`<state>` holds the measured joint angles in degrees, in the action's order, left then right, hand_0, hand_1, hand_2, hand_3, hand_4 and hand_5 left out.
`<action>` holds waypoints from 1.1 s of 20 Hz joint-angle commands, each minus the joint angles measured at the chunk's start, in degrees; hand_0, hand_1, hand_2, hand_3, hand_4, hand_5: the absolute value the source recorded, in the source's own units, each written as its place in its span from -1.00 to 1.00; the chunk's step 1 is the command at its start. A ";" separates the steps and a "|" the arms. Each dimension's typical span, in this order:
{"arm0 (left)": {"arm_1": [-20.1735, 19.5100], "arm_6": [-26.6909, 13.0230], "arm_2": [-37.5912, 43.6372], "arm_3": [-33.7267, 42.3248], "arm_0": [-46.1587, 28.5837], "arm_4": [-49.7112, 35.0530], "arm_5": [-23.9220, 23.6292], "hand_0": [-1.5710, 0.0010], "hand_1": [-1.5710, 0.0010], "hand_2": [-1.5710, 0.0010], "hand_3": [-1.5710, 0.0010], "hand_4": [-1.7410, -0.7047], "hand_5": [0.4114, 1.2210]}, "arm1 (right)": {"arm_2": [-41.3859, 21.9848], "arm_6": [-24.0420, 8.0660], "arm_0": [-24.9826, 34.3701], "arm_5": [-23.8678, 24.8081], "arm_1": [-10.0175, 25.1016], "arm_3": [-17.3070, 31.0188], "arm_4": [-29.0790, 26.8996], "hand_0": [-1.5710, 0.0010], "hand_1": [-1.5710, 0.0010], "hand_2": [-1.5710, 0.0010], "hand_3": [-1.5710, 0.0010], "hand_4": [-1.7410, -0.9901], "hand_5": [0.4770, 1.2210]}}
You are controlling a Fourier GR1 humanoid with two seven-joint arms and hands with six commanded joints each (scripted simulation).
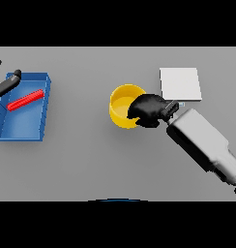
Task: Pick up the red beaker and tilt it to pour out 1 green nut into yellow bowl. Pick up the yellow bowl and place it on the metallic measuring scale.
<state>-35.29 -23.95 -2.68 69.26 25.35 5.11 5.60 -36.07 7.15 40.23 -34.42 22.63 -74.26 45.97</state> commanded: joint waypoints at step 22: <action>1.02 -6.58 0.73 4.99 -1.43 -2.85 -0.63 1.00 1.00 1.00 1.00 0.71 -0.13 | 11.94 2.57 7.09 14.00 8.80 20.44 2.79 -1.00 -1.00 -0.95 -0.48 -1.00 1.00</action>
<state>-34.24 -30.51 -1.97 74.26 23.92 2.25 5.00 -24.14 9.56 47.31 -20.42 31.43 -53.80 48.83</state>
